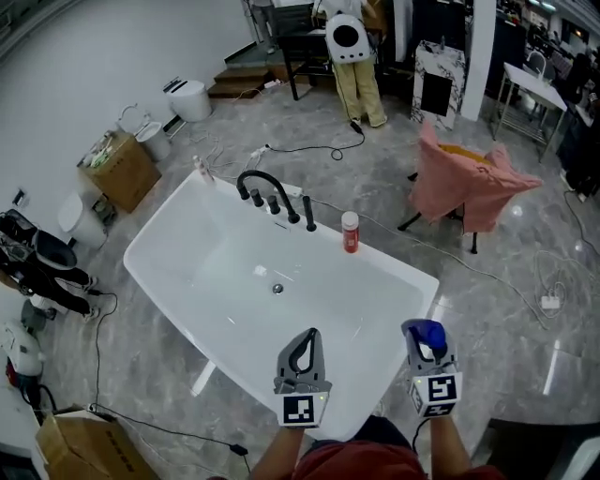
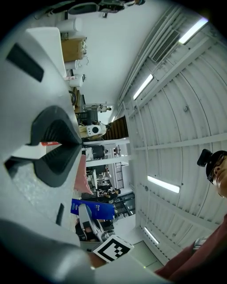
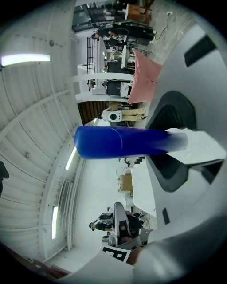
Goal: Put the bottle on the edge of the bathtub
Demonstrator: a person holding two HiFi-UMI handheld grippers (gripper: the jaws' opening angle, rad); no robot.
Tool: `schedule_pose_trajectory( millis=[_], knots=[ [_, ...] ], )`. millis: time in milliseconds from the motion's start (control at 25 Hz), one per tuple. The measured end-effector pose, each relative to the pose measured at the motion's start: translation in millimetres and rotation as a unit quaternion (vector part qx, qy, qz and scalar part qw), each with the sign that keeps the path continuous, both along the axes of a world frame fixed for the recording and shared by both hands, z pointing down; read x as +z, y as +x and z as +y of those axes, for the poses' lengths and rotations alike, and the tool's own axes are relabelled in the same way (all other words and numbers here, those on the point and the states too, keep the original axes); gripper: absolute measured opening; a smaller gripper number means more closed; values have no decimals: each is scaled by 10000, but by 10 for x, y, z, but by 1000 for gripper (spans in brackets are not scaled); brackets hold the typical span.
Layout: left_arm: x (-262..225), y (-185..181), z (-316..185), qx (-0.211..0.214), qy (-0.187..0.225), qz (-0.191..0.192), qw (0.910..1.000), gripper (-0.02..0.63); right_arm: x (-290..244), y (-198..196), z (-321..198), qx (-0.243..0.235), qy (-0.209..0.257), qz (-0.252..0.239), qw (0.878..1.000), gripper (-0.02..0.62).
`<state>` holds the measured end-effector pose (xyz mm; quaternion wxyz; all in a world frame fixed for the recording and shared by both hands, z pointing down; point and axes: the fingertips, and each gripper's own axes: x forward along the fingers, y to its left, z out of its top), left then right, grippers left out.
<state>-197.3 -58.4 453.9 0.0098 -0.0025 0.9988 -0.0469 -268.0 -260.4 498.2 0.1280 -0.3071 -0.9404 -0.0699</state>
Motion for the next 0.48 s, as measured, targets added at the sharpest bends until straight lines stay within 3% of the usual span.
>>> schedule_pose_trajectory(
  millis=[240,480],
  knots=[
    [172,331,468,55,215,67,9997,5,107,375,432,16,233,8,9997,149],
    [324,252,718,-60,322,135,9994,5,325,227,744,-162,331,162,9992,149]
  ],
)
